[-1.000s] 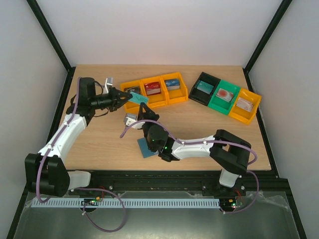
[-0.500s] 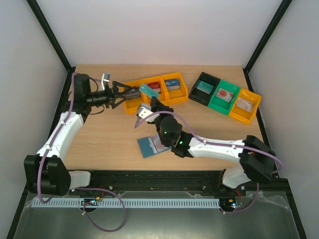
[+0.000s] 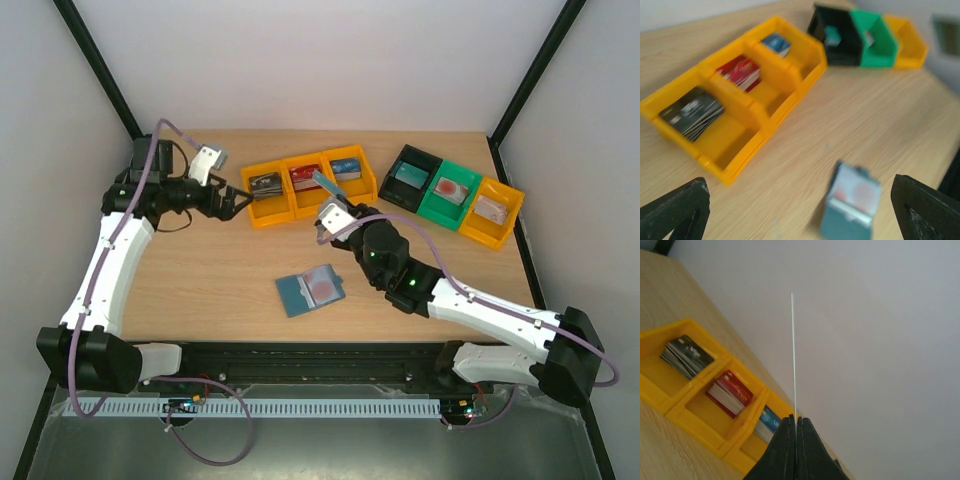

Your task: Take the credit cards out of the card holder

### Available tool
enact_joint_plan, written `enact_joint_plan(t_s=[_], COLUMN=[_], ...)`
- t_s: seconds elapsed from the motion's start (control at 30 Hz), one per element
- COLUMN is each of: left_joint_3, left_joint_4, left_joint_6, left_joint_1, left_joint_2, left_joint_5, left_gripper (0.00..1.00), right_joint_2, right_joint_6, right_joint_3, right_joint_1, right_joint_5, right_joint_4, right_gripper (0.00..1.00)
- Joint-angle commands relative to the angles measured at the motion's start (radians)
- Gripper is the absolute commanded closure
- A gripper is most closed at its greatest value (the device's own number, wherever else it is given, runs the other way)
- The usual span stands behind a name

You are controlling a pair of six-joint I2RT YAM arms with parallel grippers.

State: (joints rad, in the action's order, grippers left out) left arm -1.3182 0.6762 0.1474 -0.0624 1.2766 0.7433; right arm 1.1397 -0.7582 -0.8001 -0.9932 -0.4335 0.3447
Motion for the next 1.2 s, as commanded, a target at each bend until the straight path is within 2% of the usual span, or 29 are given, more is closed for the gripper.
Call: enact_joint_plan(t_s=[0.0, 0.1, 0.23, 0.3, 0.4, 0.57, 0.9, 0.97, 1.07, 1.17], left_joint_3=[0.0, -0.006, 0.007, 0.011, 0.07, 0.128, 0.24, 0.24, 0.231, 0.204], left_joint_4=[0.238, 0.291, 0.248, 0.281, 0.247, 0.211, 0.092, 0.085, 0.09, 0.103], left_joint_6=[0.385, 0.459, 0.403, 0.41, 0.388, 0.369, 0.339, 0.331, 0.336, 0.343], left_joint_1=[-0.012, -0.014, -0.018, -0.042, -0.081, -0.099, -0.099, -0.098, -0.098, -0.099], left_joint_2=[0.0, 0.042, 0.095, 0.104, 0.071, 0.067, 0.033, 0.036, 0.044, 0.074], left_joint_5=[-0.244, -0.339, -0.461, -0.419, -0.379, -0.351, -0.314, -0.298, -0.257, -0.233], left_gripper=[0.01, 0.0, 0.01, 0.01, 0.01, 0.0, 0.01, 0.01, 0.01, 0.01], right_joint_2=[-0.034, -0.05, -0.063, -0.061, -0.054, 0.009, 0.277, 0.33, 0.424, 0.465], right_joint_6=[0.091, 0.112, 0.141, 0.128, 0.099, 0.09, -0.057, -0.084, -0.158, -0.233], right_joint_3=[0.017, 0.025, 0.012, 0.009, 0.001, -0.104, -0.355, -0.411, -0.496, -0.504], right_joint_1=[0.073, 0.122, 0.179, 0.201, 0.268, 0.486, 0.824, 0.854, 0.866, 0.866], right_joint_5=[0.055, 0.071, 0.11, 0.117, 0.152, 0.412, 0.692, 0.702, 0.639, 0.577], right_joint_4=[-0.106, -0.114, -0.142, -0.163, -0.191, -0.33, -0.541, -0.571, -0.635, -0.61], right_gripper=[0.98, 0.98, 0.98, 0.98, 0.98, 0.98, 0.98, 0.98, 0.98, 0.98])
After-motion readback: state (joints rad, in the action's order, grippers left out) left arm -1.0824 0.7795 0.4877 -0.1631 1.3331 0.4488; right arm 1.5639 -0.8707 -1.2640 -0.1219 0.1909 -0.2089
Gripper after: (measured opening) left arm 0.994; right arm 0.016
